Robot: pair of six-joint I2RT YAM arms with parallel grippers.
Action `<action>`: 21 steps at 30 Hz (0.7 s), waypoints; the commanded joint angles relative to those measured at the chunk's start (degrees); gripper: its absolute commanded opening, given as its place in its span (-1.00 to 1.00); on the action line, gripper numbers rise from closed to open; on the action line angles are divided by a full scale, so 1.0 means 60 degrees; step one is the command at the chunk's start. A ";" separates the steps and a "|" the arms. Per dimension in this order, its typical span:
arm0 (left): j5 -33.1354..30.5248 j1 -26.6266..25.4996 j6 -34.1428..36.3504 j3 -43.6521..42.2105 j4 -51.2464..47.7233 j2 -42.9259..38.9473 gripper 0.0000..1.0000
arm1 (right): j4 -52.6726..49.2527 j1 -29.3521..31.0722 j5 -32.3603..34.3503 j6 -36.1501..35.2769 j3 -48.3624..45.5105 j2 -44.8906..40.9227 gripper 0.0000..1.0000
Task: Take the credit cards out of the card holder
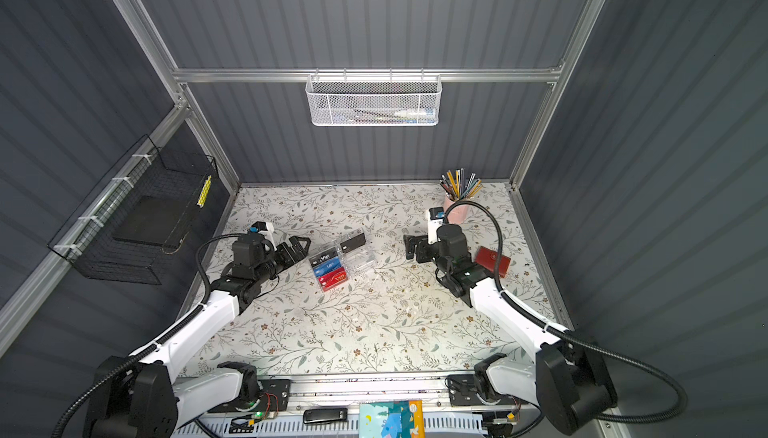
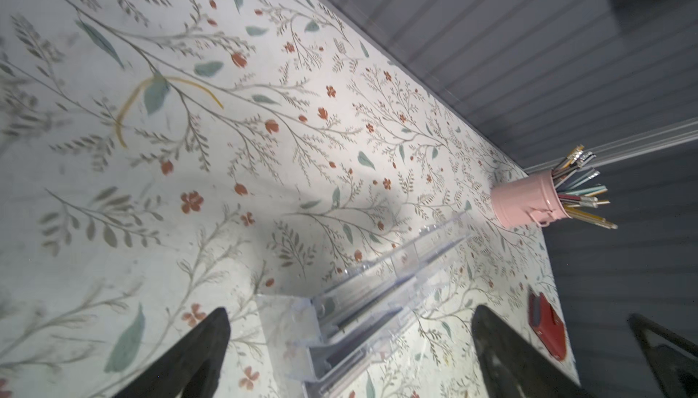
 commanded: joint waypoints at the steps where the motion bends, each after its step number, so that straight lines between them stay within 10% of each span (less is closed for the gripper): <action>1: 0.0624 -0.0182 -0.1039 -0.0370 0.0486 -0.0423 1.00 | -0.0372 0.0341 -0.1174 -0.0121 0.0335 0.0607 0.98; 21: 0.1475 -0.0376 -0.2014 -0.0890 0.3280 0.1692 1.00 | 0.0581 0.1488 -0.2437 0.0901 0.2050 0.4222 0.98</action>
